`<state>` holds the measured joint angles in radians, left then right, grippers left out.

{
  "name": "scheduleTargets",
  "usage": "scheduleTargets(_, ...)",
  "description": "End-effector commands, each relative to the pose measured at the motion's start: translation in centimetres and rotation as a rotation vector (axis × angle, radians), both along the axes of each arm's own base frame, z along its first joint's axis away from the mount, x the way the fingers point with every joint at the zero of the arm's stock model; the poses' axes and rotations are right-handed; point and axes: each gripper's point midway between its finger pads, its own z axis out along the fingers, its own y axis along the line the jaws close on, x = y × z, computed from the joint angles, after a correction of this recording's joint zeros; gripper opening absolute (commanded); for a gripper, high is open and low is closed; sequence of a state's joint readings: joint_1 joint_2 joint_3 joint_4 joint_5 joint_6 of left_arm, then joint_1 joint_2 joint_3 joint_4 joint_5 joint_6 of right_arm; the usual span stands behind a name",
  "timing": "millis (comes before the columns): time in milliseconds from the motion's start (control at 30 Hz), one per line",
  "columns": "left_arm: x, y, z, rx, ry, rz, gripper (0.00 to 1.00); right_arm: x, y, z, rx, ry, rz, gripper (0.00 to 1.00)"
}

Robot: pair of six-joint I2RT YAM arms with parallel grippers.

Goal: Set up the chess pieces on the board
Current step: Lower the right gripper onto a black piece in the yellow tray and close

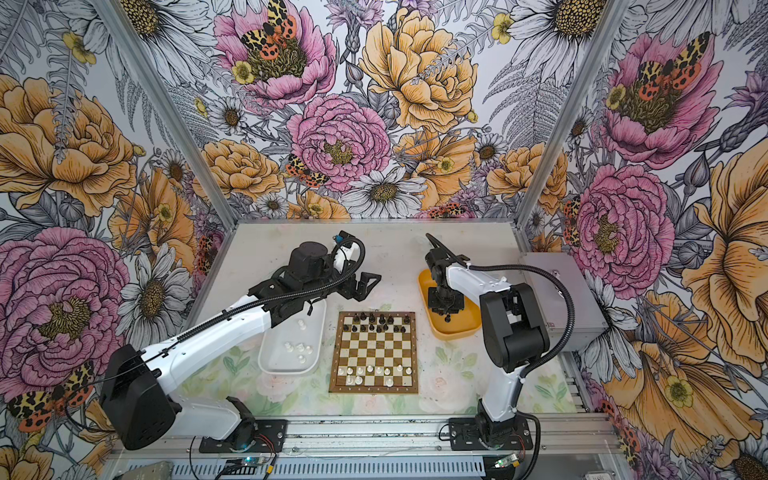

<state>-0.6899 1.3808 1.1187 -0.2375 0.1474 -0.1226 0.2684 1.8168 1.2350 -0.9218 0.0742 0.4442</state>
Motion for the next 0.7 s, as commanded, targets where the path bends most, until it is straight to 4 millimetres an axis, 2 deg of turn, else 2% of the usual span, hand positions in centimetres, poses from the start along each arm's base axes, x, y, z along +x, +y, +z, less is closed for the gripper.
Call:
scheduleTargets(0,0.43,0.45,1.69,-0.010,-0.039,0.016,0.99,1.56,0.45,0.34,0.022,-0.035,0.008,0.34)
scheduleTargets(667,1.32,0.87,1.70,-0.007,-0.040,0.035,0.99,2.53,0.62,0.02,0.033,-0.028,0.023,0.22)
